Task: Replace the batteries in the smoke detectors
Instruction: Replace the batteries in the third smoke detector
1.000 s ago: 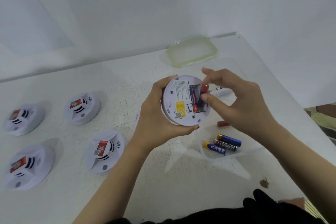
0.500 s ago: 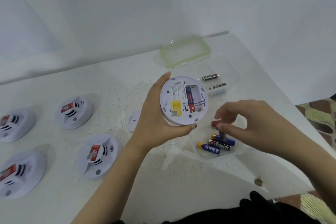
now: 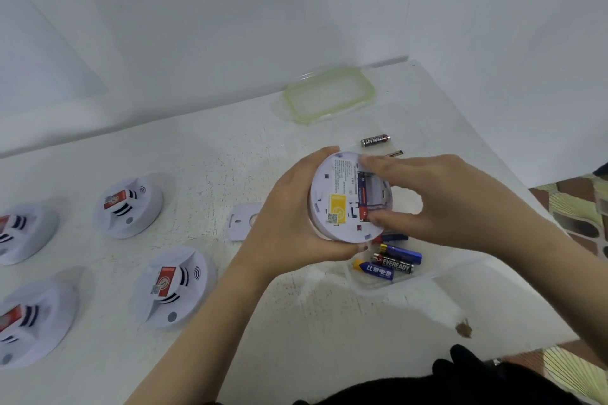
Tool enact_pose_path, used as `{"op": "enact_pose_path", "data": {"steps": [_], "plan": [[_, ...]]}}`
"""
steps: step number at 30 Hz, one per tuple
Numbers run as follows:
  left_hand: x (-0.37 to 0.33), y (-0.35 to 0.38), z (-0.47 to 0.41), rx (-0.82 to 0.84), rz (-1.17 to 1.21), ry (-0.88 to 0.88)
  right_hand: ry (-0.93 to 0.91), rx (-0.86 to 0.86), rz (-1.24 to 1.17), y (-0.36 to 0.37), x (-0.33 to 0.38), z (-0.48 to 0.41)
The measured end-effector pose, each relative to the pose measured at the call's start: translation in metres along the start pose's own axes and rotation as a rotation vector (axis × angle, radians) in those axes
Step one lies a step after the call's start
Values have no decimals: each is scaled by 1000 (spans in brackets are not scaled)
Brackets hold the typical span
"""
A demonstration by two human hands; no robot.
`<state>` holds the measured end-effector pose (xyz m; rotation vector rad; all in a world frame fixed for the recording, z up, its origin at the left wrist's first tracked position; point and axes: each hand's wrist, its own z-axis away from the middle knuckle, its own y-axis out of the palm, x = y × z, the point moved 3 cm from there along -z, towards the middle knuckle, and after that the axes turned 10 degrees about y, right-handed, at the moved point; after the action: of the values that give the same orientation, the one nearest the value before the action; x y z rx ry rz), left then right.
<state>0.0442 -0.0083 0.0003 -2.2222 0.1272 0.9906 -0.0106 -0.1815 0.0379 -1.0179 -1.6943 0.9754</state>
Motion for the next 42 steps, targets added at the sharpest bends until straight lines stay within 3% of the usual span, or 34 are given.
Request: {"op": "enact_pose_path", "data": {"steps": [17, 25, 33, 39, 42], "plan": [[5, -4, -2, -38, 11, -58, -103, 10, 74, 17, 5, -6], [10, -6, -1, -74, 9, -76, 23, 76, -65, 22, 0, -1], [22, -16, 0, -206, 61, -49, 100, -207, -321, 7, -11, 15], [37, -23, -4, -323, 79, -76, 133, 148, -192, 15, -28, 30], [41, -21, -10, -328, 68, -86, 168, 158, -228, 12, -31, 16]]}}
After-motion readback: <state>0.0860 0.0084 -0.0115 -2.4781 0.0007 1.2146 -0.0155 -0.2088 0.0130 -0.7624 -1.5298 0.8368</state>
